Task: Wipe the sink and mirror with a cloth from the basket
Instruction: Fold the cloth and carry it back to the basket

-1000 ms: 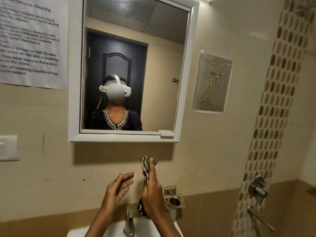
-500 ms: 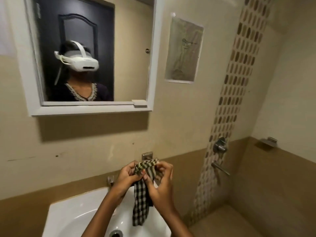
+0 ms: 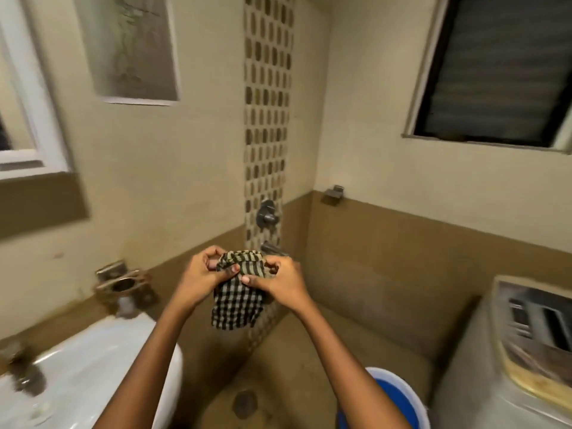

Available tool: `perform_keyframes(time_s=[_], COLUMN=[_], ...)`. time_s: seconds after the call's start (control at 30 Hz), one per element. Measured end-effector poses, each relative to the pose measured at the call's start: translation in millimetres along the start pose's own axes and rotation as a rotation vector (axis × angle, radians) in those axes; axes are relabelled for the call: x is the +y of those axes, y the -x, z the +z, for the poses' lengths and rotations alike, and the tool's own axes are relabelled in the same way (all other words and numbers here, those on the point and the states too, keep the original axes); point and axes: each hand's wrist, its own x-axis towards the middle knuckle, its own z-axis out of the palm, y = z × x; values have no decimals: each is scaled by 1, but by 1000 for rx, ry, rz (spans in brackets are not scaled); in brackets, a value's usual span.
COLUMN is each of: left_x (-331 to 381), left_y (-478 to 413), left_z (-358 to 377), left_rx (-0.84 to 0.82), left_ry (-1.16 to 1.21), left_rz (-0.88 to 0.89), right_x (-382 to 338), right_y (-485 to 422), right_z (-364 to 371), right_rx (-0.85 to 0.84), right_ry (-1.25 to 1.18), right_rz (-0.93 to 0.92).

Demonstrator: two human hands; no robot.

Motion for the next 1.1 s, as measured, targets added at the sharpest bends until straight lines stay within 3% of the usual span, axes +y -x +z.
perform_keyframes(time_s=[0.2, 0.43, 0.67, 0.87, 1.1], left_x=[8, 29, 63, 77, 57], left_y=[-43, -61, -41, -33, -40], left_z=[180, 406, 618, 741, 829], left_rx=[-171, -501, -663, -840, -782], left_ry=[125, 324, 308, 216, 4], left_rz=[35, -27, 125, 153, 158], right_x=[46, 106, 145, 192, 256], right_y=[37, 119, 208, 239, 243], right_z=[-165, -370, -542, -642, -694], right_rx=[168, 397, 652, 734, 761], right_ry=[198, 414, 507, 644, 747], right_rz=[49, 286, 508, 661, 800])
